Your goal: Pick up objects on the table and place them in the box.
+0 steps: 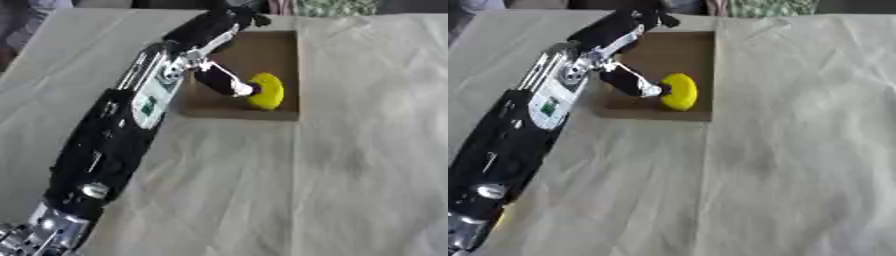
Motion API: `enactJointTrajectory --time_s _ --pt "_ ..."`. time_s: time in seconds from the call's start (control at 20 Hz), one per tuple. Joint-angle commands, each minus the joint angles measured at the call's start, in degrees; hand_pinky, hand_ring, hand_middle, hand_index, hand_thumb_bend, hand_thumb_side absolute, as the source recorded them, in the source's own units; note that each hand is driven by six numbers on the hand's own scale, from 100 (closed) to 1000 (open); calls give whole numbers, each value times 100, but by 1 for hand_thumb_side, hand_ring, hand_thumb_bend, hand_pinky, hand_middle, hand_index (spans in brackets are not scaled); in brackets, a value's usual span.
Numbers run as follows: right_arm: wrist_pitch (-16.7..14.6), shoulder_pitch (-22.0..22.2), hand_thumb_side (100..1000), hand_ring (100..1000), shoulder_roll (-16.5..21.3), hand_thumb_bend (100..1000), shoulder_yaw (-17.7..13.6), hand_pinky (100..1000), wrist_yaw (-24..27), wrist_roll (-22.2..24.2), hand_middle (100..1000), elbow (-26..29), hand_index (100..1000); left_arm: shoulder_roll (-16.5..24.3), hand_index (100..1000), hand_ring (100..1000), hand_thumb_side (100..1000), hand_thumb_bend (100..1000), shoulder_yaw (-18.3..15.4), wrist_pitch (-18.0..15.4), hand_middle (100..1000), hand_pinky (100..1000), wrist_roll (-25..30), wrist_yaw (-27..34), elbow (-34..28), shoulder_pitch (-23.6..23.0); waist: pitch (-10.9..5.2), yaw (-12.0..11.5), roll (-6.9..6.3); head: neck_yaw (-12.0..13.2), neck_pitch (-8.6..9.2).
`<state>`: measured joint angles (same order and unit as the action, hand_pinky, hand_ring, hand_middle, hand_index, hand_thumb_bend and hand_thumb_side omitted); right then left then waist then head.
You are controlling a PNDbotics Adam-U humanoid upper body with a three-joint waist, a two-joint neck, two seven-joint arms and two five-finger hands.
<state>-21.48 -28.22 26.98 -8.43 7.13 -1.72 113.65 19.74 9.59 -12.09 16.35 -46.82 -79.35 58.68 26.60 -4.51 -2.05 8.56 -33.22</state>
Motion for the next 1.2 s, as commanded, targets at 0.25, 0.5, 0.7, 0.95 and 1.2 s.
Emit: enactJointTrajectory --time_s 0.25,0.5,0.7,0.95,1.2 --pt "21 63 606 837 292 100 -90 916 -87 -64 664 94 851 1777 881 875 310 524 -311 164 759 935 193 1740 -2423 -950 -207 -153 -94 -390 -134" --pt "21 138 605 838 355 100 -116 917 -163 -92 663 94 851 2915 896 891 323 656 -557 -12 792 929 151 2207 -3474 -2267 -176 -243 -112 -503 -140" --pt "19 160 604 839 366 100 -140 918 -199 -121 662 94 851 3398 900 889 371 587 -684 -368 800 926 46 2094 -3521 -3426 -139 -286 -93 -548 -124" --pt "18 180 605 840 371 100 -174 918 -228 -161 662 94 852 3535 905 888 376 607 -730 -584 804 925 -60 1674 -3524 -4712 -114 -343 -73 -572 -132" --pt "17 212 605 839 397 100 -197 918 -253 -193 662 94 852 3484 911 894 325 631 -905 -764 823 926 -156 1268 -3524 -5630 -124 -437 -58 -624 -150"
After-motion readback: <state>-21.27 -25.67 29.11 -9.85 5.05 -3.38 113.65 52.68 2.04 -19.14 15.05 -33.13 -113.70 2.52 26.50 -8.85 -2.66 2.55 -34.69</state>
